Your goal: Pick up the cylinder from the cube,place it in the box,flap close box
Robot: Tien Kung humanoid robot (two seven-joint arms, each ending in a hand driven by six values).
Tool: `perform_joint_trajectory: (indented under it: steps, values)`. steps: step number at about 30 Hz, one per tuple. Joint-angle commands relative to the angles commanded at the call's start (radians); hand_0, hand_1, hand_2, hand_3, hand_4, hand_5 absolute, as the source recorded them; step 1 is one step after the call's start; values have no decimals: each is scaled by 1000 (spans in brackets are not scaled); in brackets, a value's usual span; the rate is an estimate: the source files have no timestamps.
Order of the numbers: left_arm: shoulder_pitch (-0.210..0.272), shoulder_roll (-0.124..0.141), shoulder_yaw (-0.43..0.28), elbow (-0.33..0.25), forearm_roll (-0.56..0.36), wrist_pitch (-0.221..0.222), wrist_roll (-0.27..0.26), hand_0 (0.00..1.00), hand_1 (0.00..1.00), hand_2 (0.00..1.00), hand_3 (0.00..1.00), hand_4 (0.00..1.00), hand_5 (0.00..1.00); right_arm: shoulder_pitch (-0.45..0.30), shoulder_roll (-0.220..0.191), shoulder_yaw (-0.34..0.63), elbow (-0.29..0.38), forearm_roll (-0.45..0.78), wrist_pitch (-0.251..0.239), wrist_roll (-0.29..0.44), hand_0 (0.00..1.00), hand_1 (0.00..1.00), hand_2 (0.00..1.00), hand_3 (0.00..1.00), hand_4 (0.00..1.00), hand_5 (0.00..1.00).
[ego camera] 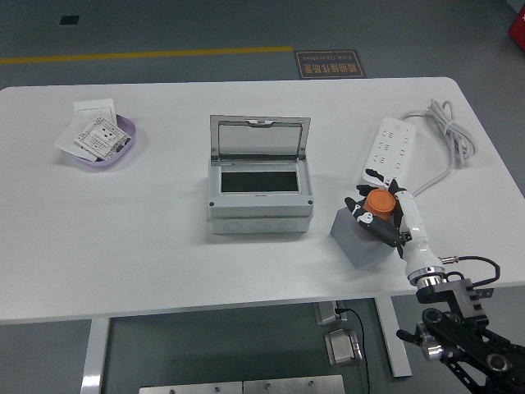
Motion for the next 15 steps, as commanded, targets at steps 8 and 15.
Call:
perform_joint_trajectory:
  steps: [8,15]
  values:
    - [1,-2,30,0,-30,1,-9,667,726,651,683,622,106,2,2,-13,-4,21,-16,-9,585,607,592,739,760,197]
    - [2,-2,48,0,-48,2,-18,665,727,651,679,621,104,7,7,-22,-7,57,-22,-18,660,587,553,695,505,72]
